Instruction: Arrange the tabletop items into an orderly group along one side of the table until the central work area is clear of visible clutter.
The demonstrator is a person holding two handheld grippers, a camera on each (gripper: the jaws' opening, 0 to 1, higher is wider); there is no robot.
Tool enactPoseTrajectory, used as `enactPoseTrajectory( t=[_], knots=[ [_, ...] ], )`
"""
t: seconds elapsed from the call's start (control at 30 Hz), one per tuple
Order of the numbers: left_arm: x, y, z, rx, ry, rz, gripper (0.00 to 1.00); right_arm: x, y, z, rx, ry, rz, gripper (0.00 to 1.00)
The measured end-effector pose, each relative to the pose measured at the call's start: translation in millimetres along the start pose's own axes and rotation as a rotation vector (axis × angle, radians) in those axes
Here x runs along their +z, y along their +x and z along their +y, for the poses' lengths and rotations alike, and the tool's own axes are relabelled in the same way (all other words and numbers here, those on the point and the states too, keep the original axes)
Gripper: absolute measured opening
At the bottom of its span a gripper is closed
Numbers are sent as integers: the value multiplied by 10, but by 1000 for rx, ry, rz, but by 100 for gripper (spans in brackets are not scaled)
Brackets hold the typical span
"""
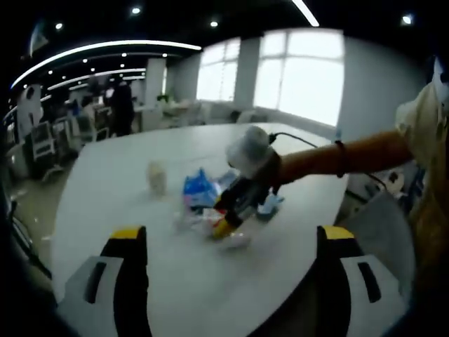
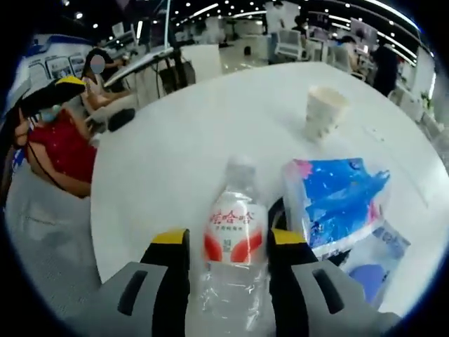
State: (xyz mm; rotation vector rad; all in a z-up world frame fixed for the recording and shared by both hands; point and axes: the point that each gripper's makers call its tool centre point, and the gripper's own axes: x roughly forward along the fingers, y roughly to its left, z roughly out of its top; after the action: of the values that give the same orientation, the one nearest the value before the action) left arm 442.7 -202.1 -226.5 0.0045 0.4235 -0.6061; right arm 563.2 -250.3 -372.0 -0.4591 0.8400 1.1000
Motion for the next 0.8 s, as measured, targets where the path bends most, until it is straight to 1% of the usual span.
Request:
enactPoseTrajectory(
  t=[0.03, 0.13, 0.2, 0.27, 0.33, 0.53, 0.63, 0.8],
  knots=[
    [4, 1, -10, -3, -1, 0, 96, 2, -5, -3, -2, -4, 4, 41],
    [7, -4, -20, 1, -14, 1, 96, -29, -31, -37, -32, -4, 47, 36],
    [6, -10, -30, 6, -9, 6, 95, -59, -45, -32, -36, 11, 74, 36],
    [-9, -16, -36, 10, -3, 16, 95, -85, -51, -3, -28, 3, 100, 36],
    [-14, -20, -31, 14, -3, 17, 95, -122, -52, 24, -22, 10, 140, 36],
    [9, -36, -51, 13, -5, 9, 95, -133, -29, 14, -29, 5, 176, 37],
    [-10, -34, -54, 15, -4, 20, 95, -147, -28, 13, -29, 8, 188, 37],
    [-22, -22, -61, 15, -23, 14, 94, -164, -18, 12, -41, -6, 200, 37]
  ],
)
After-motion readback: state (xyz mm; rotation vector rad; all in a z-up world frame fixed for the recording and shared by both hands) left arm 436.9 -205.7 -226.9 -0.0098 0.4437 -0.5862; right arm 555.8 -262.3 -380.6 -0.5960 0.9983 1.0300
